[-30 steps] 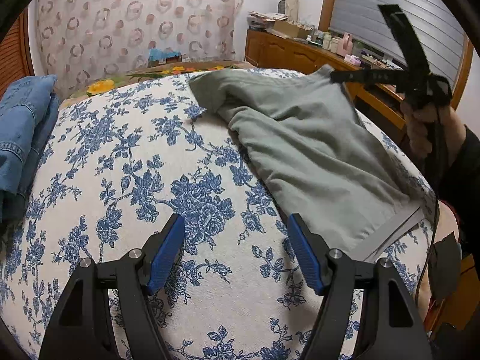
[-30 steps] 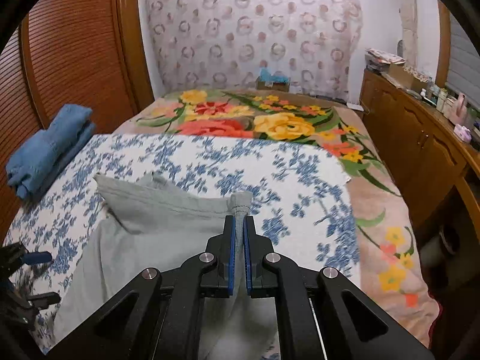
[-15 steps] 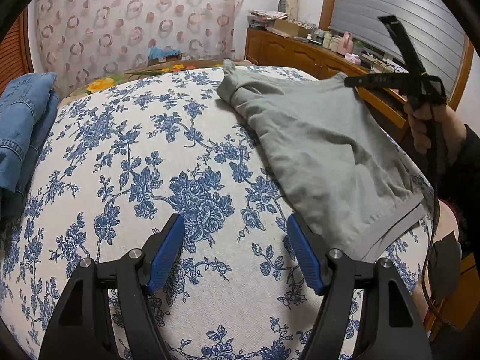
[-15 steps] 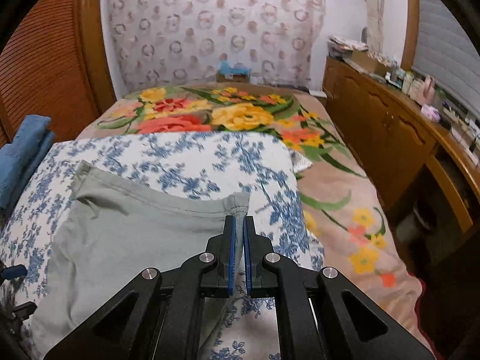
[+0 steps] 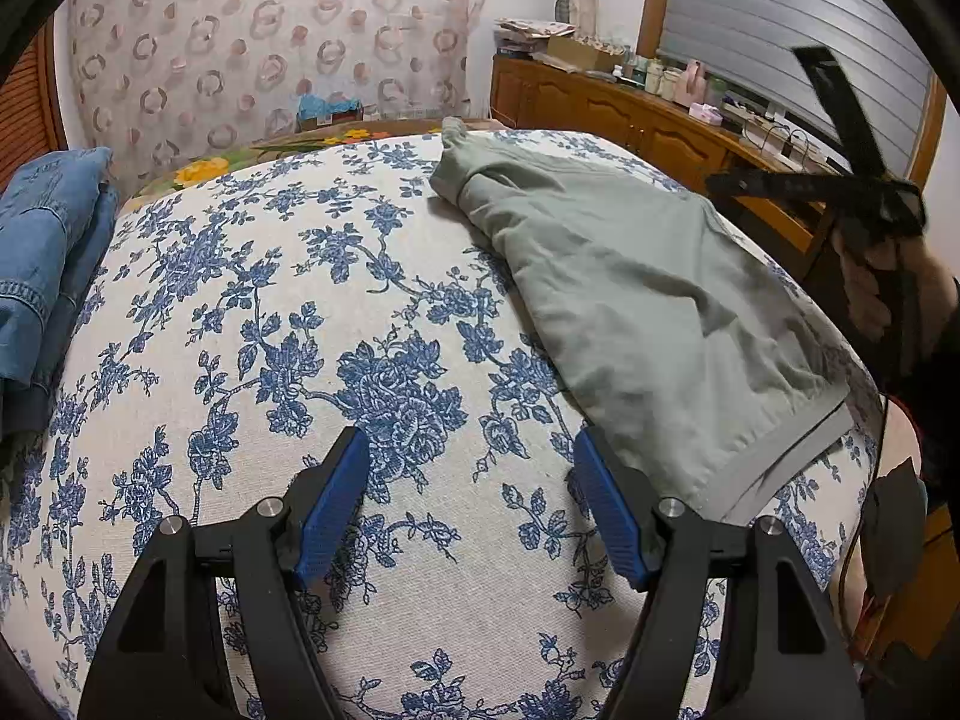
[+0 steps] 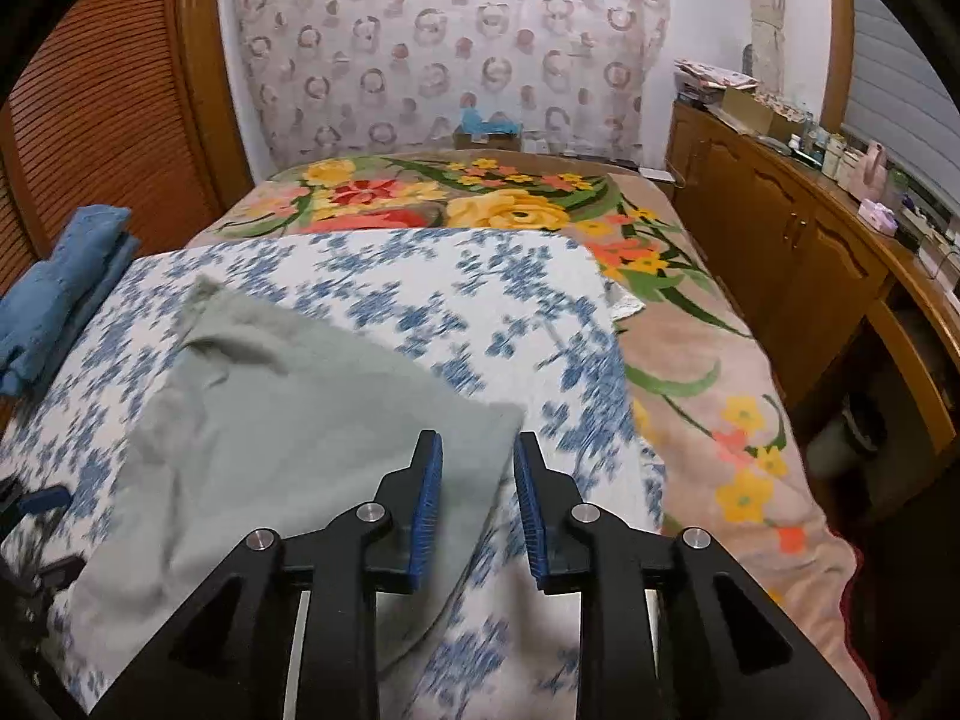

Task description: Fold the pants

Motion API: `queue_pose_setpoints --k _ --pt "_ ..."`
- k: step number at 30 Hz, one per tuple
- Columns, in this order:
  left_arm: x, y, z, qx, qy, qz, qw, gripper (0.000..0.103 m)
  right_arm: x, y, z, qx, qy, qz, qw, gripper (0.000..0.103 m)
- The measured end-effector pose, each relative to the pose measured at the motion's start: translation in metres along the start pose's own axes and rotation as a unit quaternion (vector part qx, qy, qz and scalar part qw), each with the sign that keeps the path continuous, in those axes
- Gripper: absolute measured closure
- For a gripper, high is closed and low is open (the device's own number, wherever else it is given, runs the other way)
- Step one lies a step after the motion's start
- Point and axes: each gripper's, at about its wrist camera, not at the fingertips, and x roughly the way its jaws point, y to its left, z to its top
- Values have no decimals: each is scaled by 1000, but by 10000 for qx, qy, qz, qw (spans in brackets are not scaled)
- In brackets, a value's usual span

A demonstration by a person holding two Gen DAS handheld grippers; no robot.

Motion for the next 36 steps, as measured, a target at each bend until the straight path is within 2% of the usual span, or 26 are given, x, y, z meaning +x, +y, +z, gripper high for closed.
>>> queue_pose_setpoints --k 7,13,17,21,31,36 --pt "0 -1 0 9 8 13 10000 31 -21 29 -47 -325 64 456 9984 74" --pt "0 -2 0 20 11 22 10000 31 -15 41 -73 -548 221 437 9973 73" --pt "0 -1 0 26 12 28 10000 31 -18 36 -76 -453 58 447 9980 68" --pt "0 0 0 29 10 31 10000 31 -21 44 -82 -679 29 345 9971 60" --pt "-10 -1 -3 25 -88 -8 10000 31 -19 56 -87 -818 29 190 9965 60" --pt "-30 -6 -11 99 -177 -187 9996 31 -37 52 -88 -556 4 403 9976 60"
